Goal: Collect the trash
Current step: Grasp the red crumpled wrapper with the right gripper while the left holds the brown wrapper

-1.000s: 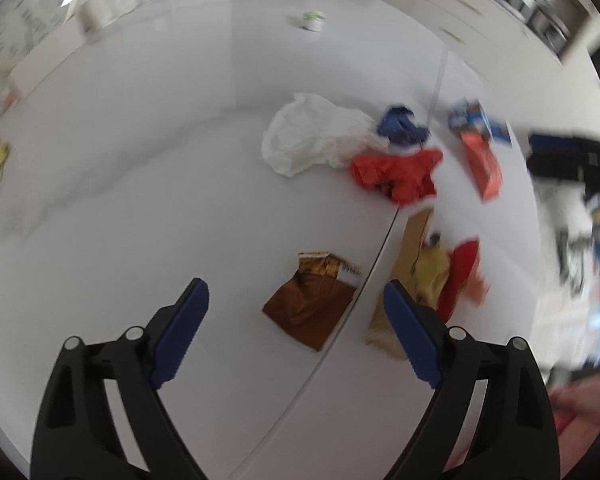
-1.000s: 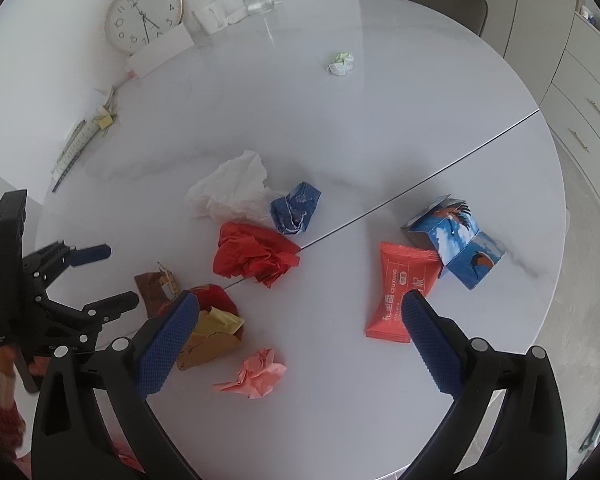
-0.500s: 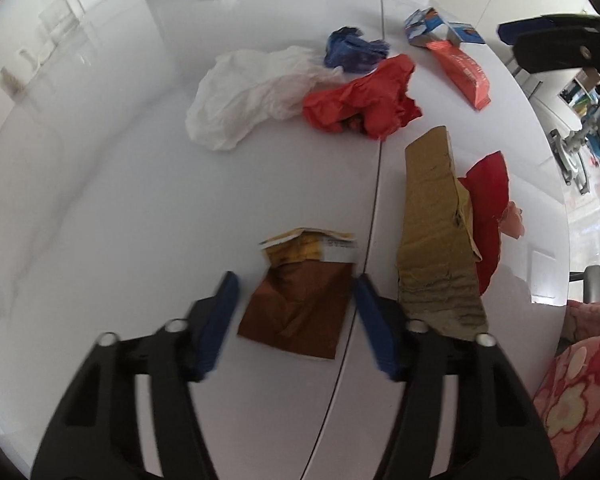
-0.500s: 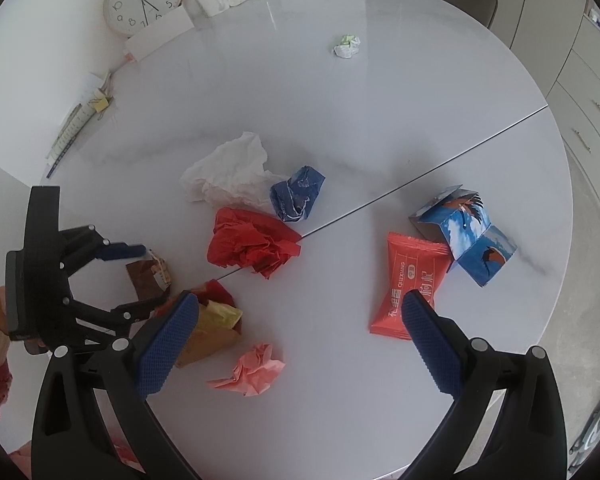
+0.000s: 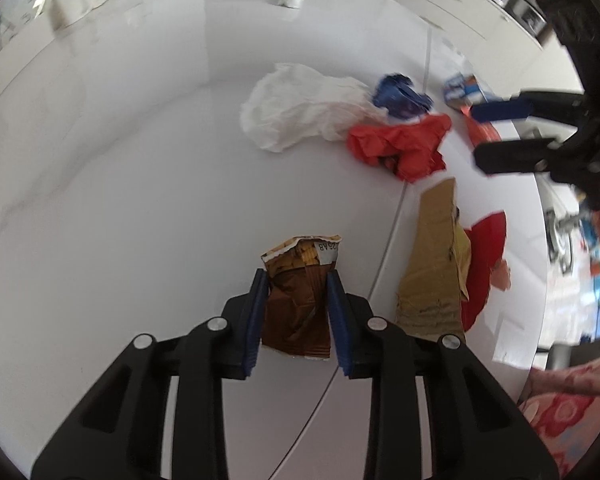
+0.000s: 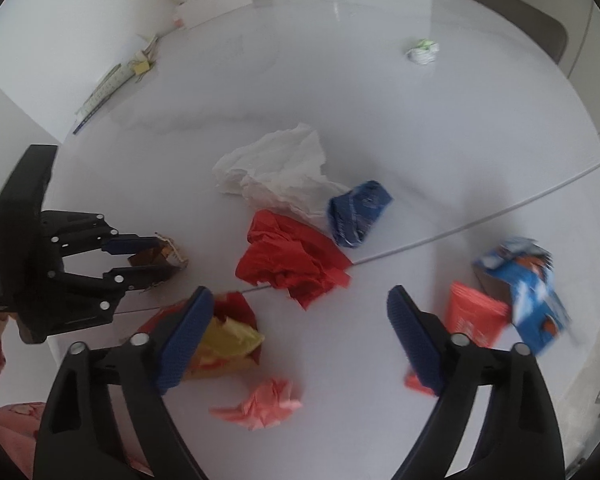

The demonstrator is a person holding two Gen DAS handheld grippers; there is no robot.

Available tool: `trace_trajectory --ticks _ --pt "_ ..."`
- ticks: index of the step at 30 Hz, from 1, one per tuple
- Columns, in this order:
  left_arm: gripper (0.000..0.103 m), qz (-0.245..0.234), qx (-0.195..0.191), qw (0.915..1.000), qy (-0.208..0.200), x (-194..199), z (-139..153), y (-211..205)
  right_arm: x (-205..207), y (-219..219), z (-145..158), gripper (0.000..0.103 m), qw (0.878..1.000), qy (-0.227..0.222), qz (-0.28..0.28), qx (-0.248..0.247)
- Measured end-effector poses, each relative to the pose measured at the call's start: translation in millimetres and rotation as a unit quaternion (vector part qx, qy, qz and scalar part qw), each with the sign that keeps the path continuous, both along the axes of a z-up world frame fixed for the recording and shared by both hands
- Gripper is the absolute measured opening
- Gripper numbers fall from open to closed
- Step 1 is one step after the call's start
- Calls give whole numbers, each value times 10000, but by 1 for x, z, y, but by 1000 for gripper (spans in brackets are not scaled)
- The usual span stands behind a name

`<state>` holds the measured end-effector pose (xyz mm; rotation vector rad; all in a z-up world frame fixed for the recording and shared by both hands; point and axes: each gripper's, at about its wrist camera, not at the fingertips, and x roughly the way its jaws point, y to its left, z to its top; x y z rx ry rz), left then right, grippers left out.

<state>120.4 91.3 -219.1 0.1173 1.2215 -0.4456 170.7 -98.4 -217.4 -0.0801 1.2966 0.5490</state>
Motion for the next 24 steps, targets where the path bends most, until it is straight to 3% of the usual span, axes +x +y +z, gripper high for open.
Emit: trace_trajectory --ticks 6,10,13,14,24 --pt "29 376 -223 9990 33 -9 8 36 15 22 -16 76 9993 48 356 -112" --pt "29 595 -301 9978 -44 -12 20 46 18 36 -28 59 9969 103 682 -378" --pt "29 762 -338 9965 -97 -13 27 50 20 39 -30 55 9961 60 750 -454" --pt "29 795 -333 9962 -125 -10 31 49 21 39 -30 48 9964 95 744 -400" --pt "29 726 -280 9961 -415 -18 62 14 23 20 -5 45 9991 125 363 163"
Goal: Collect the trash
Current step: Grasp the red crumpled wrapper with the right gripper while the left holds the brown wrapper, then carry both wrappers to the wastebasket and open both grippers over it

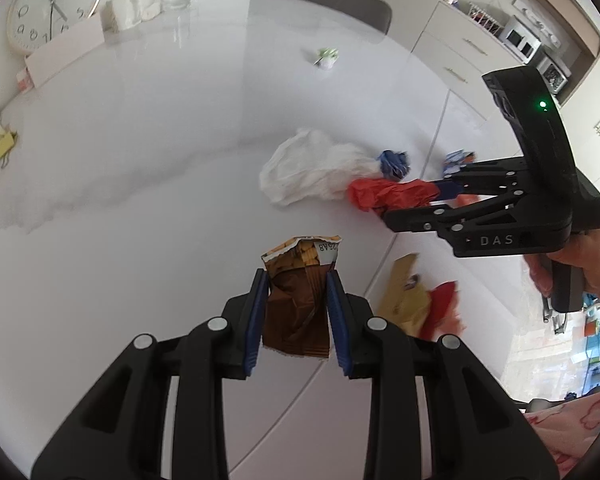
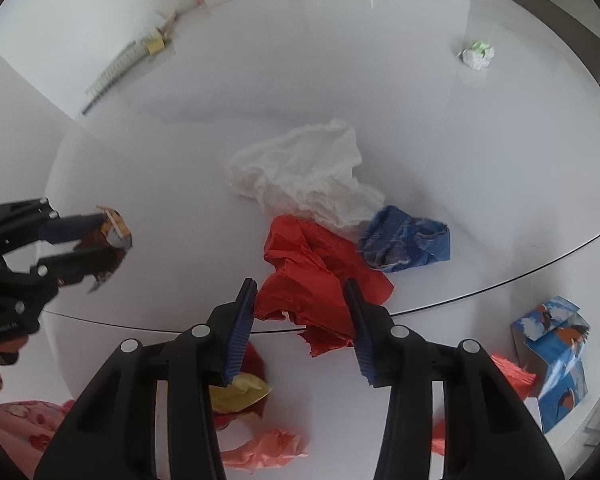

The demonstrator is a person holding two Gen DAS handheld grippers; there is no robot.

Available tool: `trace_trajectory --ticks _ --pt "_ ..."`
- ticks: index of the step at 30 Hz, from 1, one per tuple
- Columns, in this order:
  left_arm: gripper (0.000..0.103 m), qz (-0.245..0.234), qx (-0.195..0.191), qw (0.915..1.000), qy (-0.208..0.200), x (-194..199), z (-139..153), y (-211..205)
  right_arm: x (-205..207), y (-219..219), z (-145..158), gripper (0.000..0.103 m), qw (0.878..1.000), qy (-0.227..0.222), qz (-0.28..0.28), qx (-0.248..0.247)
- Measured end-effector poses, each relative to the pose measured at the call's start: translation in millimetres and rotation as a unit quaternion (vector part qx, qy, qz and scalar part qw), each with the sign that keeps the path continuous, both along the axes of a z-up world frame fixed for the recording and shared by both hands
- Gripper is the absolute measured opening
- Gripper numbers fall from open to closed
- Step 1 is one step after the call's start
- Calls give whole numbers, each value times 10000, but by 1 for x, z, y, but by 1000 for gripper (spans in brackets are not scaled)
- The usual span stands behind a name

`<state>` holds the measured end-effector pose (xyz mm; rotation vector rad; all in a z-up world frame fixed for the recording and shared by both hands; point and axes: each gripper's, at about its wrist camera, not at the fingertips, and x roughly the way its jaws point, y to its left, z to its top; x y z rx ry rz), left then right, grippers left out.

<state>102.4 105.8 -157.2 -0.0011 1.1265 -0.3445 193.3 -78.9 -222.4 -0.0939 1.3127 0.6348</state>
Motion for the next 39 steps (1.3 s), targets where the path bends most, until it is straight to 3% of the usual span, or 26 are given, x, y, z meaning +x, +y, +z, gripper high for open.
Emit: trace_trajectory --ticks 9,18,26,32,34,36,39 --pt "29 -527 -31 9982 -300 -9 41 -57 -26 -53 62 45 9954 -315 -576 691" --pt "29 -1635 -235 9854 -405 -49 69 -158 -102 -170 116 45 9807 -909 -1620 617" --pt "29 -3047 -450 9512 -197 -112 71 -275 -197 -272 119 45 9533 -963 -2840 347" --pt "30 -3594 -358 9324 138 -148 42 -340 -266 -325 110 45 9327 -841 -3498 241" --pt "33 -3660 -232 9300 256 -157 30 -355 -279 -330 108 45 9294 -821 -3592 221" --pt "52 -3683 -119 9288 388 -163 22 -366 -292 -338 105 46 9267 -782 -3668 253" --pt "69 -3637 1 9300 526 -169 11 -379 -305 -344 102 46 9249 -726 -3721 281"
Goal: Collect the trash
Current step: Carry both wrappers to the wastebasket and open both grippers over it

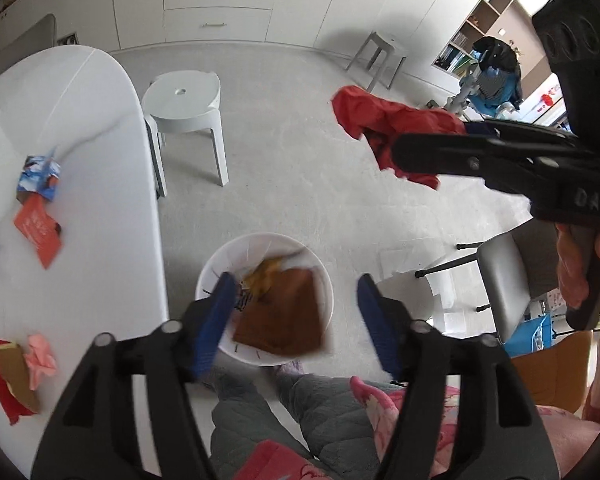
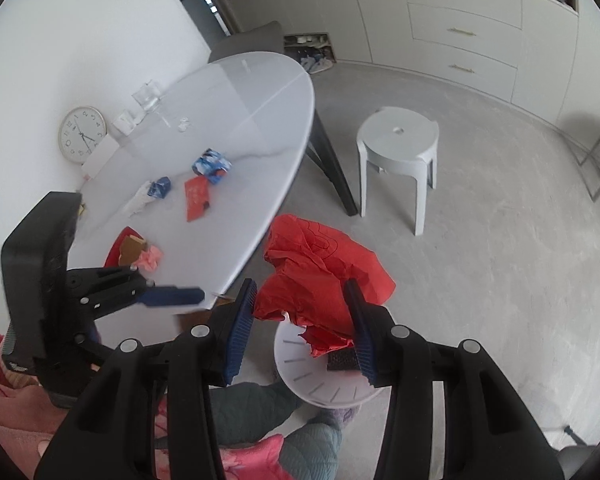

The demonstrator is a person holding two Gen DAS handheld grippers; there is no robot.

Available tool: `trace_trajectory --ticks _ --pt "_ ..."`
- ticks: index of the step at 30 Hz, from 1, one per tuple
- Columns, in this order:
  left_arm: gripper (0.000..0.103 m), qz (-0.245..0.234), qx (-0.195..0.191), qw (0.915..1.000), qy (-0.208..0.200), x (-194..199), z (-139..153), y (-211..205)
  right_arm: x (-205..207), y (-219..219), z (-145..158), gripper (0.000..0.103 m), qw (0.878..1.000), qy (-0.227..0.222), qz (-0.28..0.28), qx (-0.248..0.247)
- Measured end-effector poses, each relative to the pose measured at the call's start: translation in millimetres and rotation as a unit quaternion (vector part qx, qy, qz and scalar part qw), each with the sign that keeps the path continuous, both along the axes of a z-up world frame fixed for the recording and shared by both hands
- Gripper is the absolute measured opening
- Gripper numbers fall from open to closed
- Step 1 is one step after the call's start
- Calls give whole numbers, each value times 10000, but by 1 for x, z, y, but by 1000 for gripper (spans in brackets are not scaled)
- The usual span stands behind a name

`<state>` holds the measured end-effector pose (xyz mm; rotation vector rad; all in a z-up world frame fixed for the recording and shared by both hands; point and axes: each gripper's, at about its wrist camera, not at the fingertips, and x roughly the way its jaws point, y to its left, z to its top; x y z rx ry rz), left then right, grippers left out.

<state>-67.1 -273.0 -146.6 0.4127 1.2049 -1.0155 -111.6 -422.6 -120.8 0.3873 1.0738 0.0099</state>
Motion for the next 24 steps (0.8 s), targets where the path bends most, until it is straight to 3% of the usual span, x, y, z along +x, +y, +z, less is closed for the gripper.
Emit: trace_trajectory --ticks 2,7,9,18,21,23,24 --pt "77 13 60 10000 -13 -5 -1 -5 -8 -5 -3 46 10000 34 -3 67" --pt "83 193 192 9996 -79 -4 1 -6 -16 -8 -10 46 9998 103 105 155" --pt "92 389 354 9986 -82 4 2 2 -15 -4 -14 46 9995 168 190 193" --pt "92 1149 406 9916 -442 28 31 50 -13 24 -45 49 9956 619 677 206" --pt "93 1315 379 9892 -527 35 40 60 -10 34 -59 57 9934 788 795 227" --pt "93 1436 367 9874 -547 41 43 68 -7 37 -67 78 9929 860 791 201" --pt "93 1492 366 9866 -554 44 44 73 -4 39 -69 81 9930 883 766 160"
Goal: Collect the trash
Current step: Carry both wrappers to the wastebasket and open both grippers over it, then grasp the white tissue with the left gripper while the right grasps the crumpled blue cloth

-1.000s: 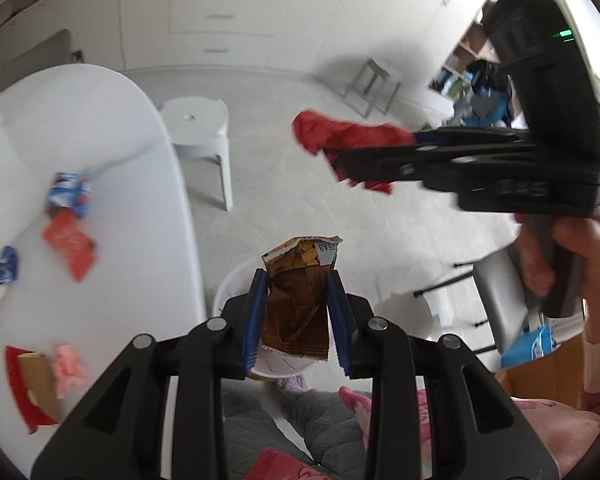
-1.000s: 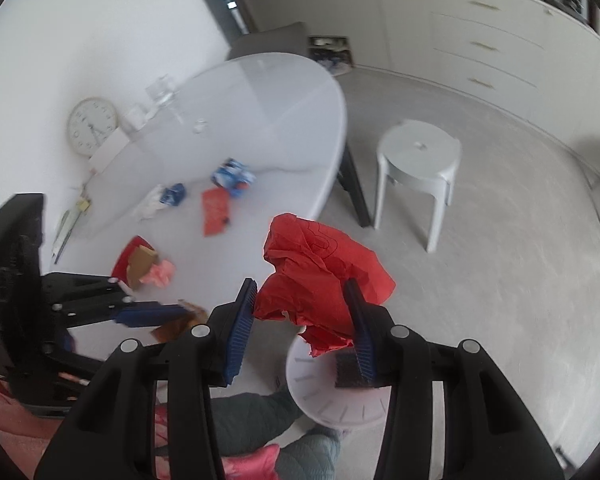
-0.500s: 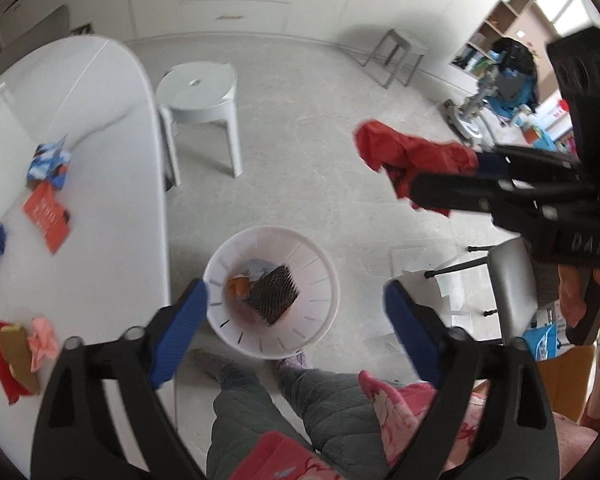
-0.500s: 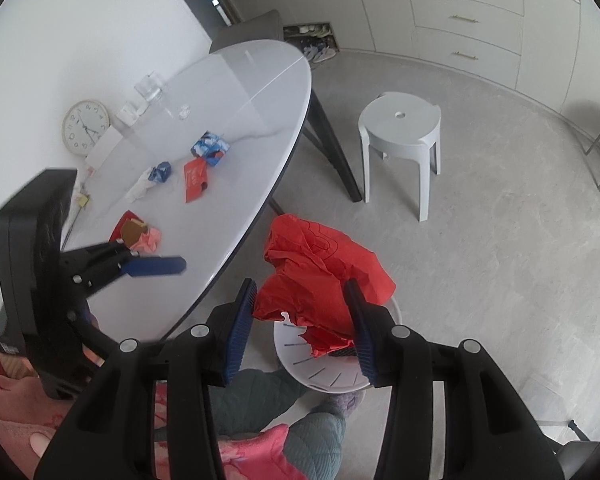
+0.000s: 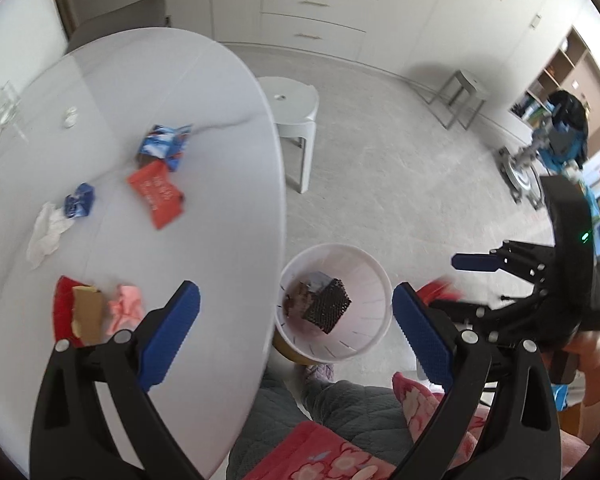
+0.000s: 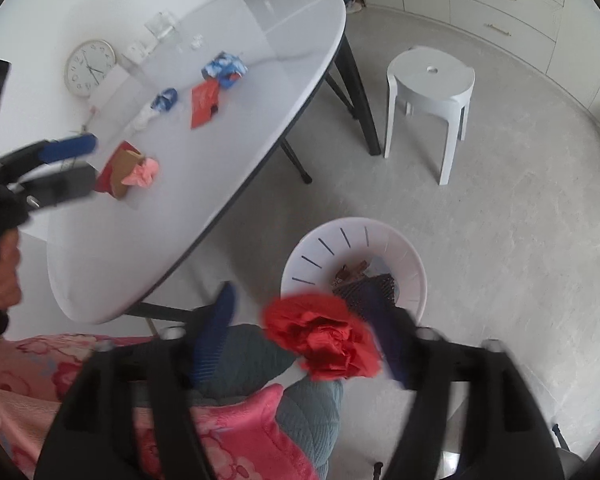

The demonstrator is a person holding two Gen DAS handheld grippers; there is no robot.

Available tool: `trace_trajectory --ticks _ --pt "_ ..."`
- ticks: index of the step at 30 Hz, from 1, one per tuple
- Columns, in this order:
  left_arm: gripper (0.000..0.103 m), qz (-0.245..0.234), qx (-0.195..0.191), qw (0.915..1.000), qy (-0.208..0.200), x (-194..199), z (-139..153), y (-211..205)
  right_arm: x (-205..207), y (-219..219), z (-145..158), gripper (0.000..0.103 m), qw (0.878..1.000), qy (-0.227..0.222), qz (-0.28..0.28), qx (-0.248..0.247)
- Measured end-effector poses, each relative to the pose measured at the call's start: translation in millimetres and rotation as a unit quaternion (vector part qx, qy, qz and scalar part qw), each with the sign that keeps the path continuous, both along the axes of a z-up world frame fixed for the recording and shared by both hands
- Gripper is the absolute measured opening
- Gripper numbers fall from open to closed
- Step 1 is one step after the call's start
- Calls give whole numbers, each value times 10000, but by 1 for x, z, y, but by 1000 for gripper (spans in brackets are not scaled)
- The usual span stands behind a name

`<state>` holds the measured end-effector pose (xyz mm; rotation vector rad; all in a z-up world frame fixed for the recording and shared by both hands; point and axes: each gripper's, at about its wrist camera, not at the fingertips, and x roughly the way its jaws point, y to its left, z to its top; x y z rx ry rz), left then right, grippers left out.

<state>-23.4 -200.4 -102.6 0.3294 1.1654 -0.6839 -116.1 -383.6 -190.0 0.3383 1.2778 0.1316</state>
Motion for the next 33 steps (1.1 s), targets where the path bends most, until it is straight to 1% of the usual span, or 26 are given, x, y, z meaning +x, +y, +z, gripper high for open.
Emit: trace_trajectory --ticks 2,4,7,13,22,25,26,27,30,33 --pt "93 141 76 9998 -99 7 2 9 5 2 -1 88 10000 24 -31 -44" --pt "93 234 135 9994 -199 11 3 18 13 4 3 92 9999 -32 -85 -73" --pt "93 455 185 9983 -305 21 7 38 28 7 15 96 9997 -210 -133 -30" --pt "93 1004 174 9942 -338 45 10 79 62 24 38 97 9986 -536 -43 -5" --pt "93 1559 261 9865 -435 74 8 132 109 60 52 98 9973 -662 314 -26" --pt "93 1655 329 9843 -509 90 4 148 124 73 57 98 9966 -716 395 -55" --pt "95 1677 377 9836 -552 96 2 154 130 77 59 98 9964 -730 418 -56" --pt "95 1677 414 9831 -605 102 1 161 136 82 61 98 9962 -751 438 -70" --pt "95 1595 506 9834 -703 121 -6 175 155 95 66 98 9955 -786 515 -111" --pt "95 1480 606 9842 -760 147 -18 190 174 111 69 98 9949 -798 581 -183"
